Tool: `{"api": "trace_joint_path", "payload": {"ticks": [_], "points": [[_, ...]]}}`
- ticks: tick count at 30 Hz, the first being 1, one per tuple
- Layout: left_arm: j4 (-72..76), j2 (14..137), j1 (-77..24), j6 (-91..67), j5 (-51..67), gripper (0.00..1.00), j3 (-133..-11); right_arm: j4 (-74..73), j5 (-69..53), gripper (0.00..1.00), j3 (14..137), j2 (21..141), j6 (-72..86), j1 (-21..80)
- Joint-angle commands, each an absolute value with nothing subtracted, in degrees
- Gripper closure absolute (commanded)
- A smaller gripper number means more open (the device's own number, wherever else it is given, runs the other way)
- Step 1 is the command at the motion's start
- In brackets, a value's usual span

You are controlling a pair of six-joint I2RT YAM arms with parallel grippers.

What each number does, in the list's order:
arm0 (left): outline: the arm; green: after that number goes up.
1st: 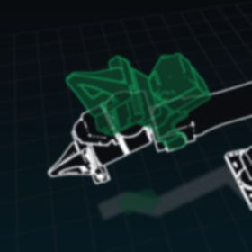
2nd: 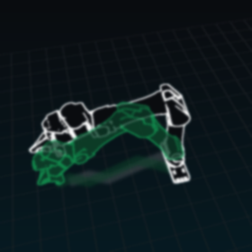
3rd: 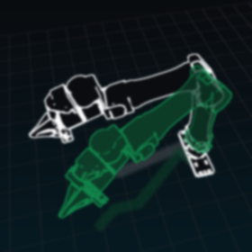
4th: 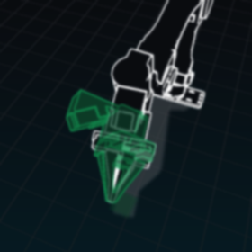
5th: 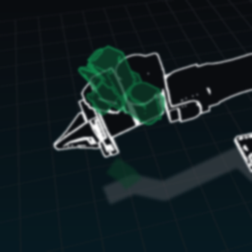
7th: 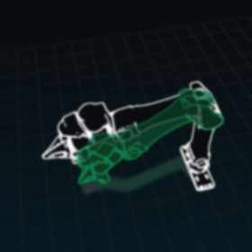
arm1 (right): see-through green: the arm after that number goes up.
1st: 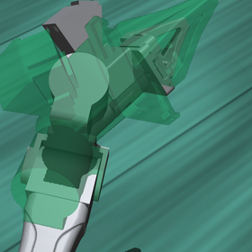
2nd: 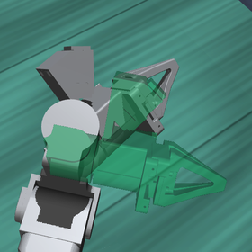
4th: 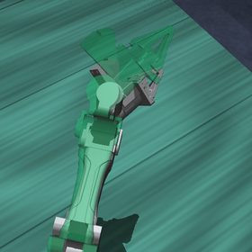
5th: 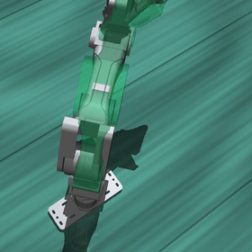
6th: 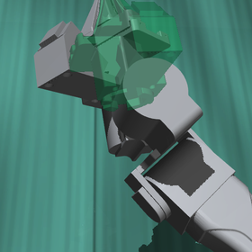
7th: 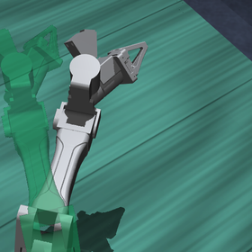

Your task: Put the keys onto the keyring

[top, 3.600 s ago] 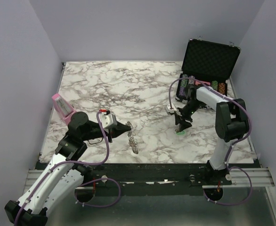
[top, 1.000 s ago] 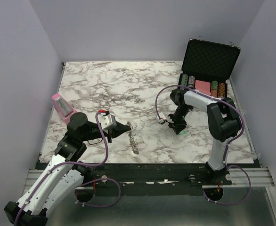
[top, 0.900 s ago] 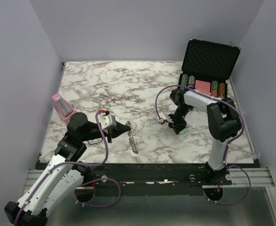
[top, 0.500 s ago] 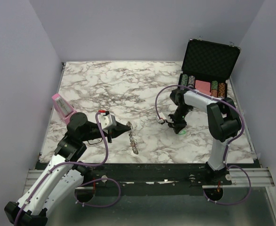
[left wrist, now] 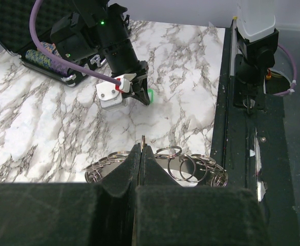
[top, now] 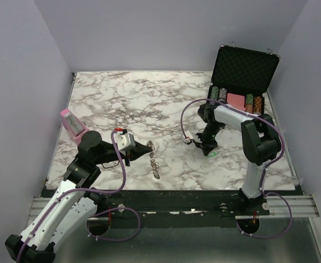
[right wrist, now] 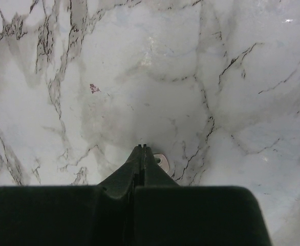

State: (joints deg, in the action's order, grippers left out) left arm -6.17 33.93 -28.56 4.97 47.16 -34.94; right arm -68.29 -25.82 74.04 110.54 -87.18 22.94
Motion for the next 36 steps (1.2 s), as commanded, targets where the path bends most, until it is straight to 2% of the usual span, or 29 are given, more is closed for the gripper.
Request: {"api": "trace_joint_path", "payload": {"ticks": [1, 10, 20, 25, 36], "points": [[-5.1, 33.1, -28.4, 5.8, 47.7, 1.0, -37.0, -68.6, -26.4, 1.0, 74.2, 108.0, -85.5, 23.4], [-4.3, 33.0, -28.4, 5.5, 48.1, 1.0, -36.5, -63.1, -35.9, 1.0, 74.9, 102.1, -70.9, 21.1], [6.6, 33.0, -29.4, -3.0, 49.0, 1.0, -32.1, -52.8, -57.0, 1.0, 69.2, 91.2, -48.1, 14.3], [4.8, 30.7, -30.7, -4.3, 46.1, 1.0, -31.6, -49.0, -52.8, 1.0, 66.4, 85.4, -42.6, 13.5], [-3.3, 27.6, -30.7, -0.8, 43.7, 1.0, -32.2, -52.6, -29.6, 1.0, 63.5, 80.6, -43.9, 8.6]]}}
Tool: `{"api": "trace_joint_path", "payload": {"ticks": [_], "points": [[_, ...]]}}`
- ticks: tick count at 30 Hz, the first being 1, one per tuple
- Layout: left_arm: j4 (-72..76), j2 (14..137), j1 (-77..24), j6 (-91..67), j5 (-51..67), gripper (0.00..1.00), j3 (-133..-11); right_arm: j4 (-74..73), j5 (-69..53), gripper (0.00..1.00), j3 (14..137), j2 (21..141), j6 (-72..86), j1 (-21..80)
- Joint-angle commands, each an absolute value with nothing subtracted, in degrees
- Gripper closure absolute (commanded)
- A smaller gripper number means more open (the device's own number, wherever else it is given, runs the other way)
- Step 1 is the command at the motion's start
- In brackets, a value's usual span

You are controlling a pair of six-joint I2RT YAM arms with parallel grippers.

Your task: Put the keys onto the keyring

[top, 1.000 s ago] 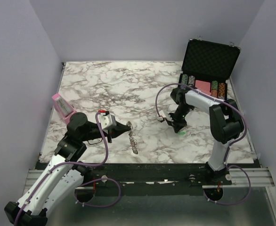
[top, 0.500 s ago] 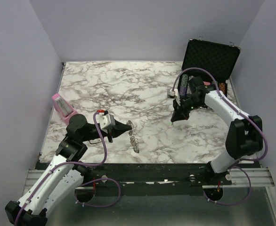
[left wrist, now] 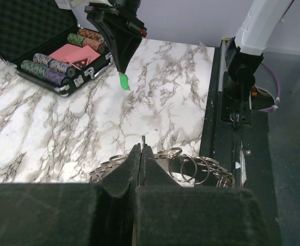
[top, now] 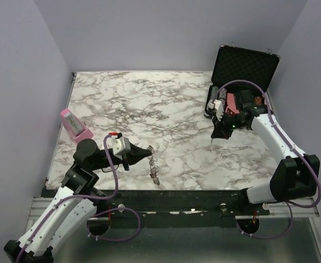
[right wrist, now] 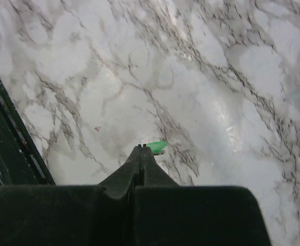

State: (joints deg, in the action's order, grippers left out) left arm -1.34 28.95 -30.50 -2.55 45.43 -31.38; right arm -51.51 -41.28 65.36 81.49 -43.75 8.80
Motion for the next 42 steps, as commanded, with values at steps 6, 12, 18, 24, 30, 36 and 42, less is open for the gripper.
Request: {"api": "trace_joint_path", "payload": {"ticks": [6, 12, 18, 24, 30, 36, 42], "points": [[-6.2, 26.3, -30.7, 2.5, 43.2, 1.0, -31.8, -53.4, -22.4, 1.0, 66.0, 91.5, -45.9, 10.6], [-5.1, 24.0, -30.8, 2.2, 43.2, 1.0, -29.7, -46.1, -17.3, 1.0, 67.2, 101.1, -41.3, 18.0], [-5.7, 23.3, -30.8, 3.0, 43.2, 1.0, -29.8, -43.9, -16.1, 1.0, 71.2, 106.4, -37.8, 23.5], [-5.8, 22.9, -30.8, 3.2, 43.2, 1.0, -29.8, -41.9, -16.8, 1.0, 70.3, 107.2, -37.0, 24.1], [-6.0, 23.1, -30.7, 3.3, 43.2, 1.0, -29.8, -41.3, -19.7, 0.99, 68.9, 106.4, -37.1, 24.1], [-6.0, 23.3, -30.8, 3.3, 43.2, 1.0, -29.8, -41.2, -20.0, 0.95, 68.0, 106.3, -36.8, 24.1], [-6.2, 23.3, -30.7, 3.3, 43.1, 1.0, -29.8, -41.2, -20.0, 0.9, 67.3, 105.5, -36.7, 24.1]]}}
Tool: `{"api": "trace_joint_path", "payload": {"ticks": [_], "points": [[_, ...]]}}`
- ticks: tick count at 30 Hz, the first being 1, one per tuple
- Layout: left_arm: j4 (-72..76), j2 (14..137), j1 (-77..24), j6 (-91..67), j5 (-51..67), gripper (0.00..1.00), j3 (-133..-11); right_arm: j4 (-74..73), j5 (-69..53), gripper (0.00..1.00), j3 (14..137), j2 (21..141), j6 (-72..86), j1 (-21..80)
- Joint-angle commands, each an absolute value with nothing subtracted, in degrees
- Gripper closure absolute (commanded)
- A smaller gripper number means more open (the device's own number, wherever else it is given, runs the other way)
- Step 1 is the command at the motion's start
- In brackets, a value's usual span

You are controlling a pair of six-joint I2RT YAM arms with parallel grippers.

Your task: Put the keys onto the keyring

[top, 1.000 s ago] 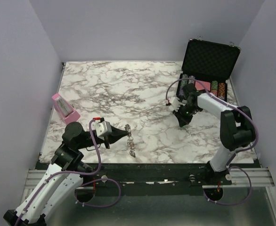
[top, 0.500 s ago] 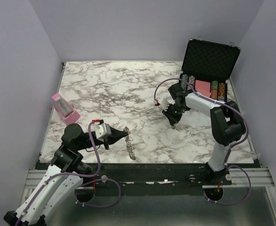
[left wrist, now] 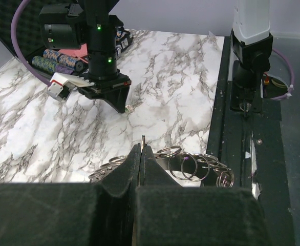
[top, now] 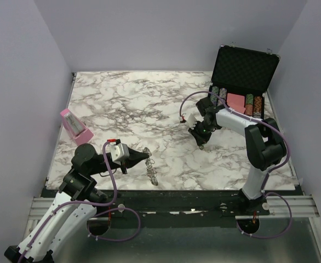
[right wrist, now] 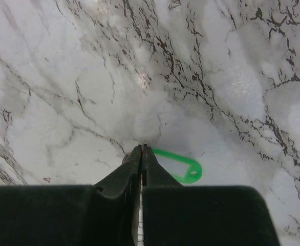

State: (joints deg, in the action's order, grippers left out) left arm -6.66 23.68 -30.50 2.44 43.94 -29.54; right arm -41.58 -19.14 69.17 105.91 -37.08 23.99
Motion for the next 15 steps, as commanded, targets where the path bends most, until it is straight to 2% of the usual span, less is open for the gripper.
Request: {"api": "trace_joint_path", "payload": {"ticks": [1, 15], "points": [[-6.2, 23.4, -30.8, 3.5, 43.1, 1.0, -29.9, -41.2, -19.9, 0.89, 67.4, 105.4, -36.7, 24.1], [-6.4, 23.2, -30.7, 3.7, 43.0, 1.0, -30.0, -41.7, -18.5, 0.81, 67.2, 103.4, -36.2, 24.1]]}}
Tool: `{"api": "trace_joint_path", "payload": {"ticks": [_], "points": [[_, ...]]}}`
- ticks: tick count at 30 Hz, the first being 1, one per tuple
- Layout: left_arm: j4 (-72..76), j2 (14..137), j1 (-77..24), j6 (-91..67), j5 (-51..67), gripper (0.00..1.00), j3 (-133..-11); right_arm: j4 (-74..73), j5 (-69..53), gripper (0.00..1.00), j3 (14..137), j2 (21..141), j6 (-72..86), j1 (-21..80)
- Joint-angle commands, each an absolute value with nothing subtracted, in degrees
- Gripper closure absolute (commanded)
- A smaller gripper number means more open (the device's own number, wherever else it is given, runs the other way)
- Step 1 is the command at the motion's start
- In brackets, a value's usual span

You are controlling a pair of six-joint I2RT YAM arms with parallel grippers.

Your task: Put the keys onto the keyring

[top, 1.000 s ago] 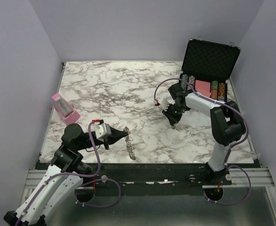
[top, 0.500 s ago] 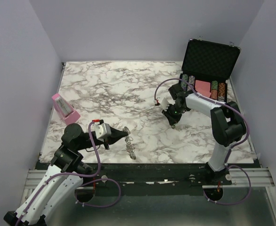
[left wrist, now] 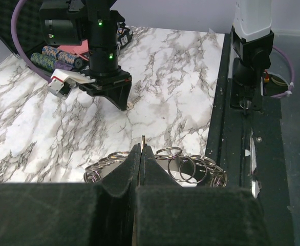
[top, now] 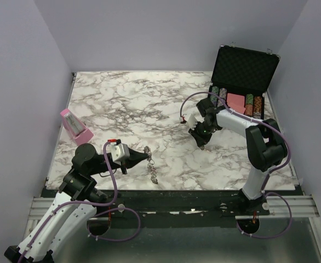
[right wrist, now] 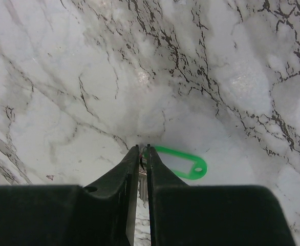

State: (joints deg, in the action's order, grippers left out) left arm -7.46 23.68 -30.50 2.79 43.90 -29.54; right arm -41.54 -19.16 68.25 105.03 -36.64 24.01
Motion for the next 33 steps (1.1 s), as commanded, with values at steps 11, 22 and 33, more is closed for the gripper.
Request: {"api": "trace_joint_path", "payload": {"ticks": [11, 22, 33], "points": [[-6.4, 23.3, -30.7, 3.7, 43.0, 1.0, -29.9, -41.7, -17.5, 0.8, 67.0, 102.0, -35.9, 24.1], [-6.5, 23.1, -30.7, 3.7, 43.1, 1.0, -30.0, -41.7, -16.0, 0.8, 66.4, 102.2, -35.9, 24.0], [-6.5, 23.0, -30.8, 3.7, 43.1, 1.0, -29.9, -41.0, -14.9, 0.86, 65.9, 102.0, -35.6, 23.9]]}}
